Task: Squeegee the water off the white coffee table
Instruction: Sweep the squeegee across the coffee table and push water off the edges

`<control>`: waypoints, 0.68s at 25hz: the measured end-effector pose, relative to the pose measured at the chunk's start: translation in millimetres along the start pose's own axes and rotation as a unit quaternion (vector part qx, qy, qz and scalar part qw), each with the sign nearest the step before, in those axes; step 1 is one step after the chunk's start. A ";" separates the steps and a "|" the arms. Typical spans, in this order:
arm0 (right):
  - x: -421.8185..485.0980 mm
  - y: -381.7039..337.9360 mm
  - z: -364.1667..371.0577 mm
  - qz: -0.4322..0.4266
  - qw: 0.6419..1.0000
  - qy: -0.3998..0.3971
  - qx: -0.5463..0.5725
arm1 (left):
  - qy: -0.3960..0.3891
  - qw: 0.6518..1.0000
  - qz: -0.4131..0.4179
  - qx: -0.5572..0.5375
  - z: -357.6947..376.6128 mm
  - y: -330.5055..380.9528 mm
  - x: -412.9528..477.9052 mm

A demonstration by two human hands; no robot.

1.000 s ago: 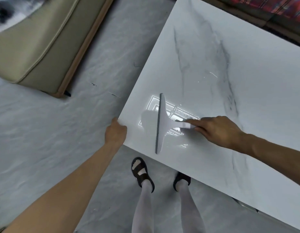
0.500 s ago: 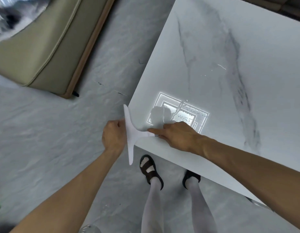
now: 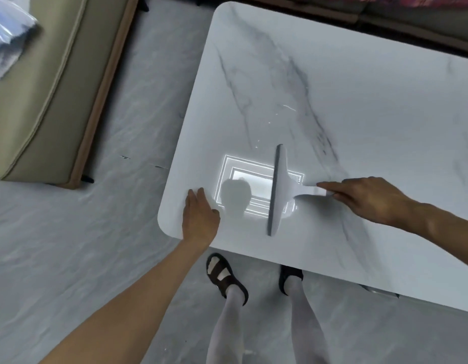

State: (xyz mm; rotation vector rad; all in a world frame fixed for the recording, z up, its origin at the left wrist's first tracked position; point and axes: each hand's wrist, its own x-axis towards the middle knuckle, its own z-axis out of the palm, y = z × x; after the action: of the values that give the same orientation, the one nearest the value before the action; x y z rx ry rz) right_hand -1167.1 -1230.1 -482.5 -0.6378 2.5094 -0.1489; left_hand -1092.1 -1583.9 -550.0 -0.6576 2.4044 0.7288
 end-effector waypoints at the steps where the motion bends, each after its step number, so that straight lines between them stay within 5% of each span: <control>1: 1.6 -11.5 1.7 -0.015 1.000 0.005 0.020 | -0.004 1.000 -0.010 -0.008 -0.4 -0.5 -1.0; 8: 46.4 -129.0 73.9 -0.164 0.980 -0.092 0.061 | 0.049 0.995 -0.074 -0.047 12.6 -11.0 -25.5; 17: -29.9 41.8 34.8 -0.113 0.992 -0.051 0.036 | 0.033 0.997 -0.069 -0.005 82.8 48.7 -48.6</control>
State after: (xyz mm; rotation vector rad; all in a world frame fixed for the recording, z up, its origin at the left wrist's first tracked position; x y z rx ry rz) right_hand -1143.7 -1178.3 -507.4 -0.8774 2.3180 -0.2816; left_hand -1055.8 -1483.2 -561.9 -0.8547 2.3876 0.6705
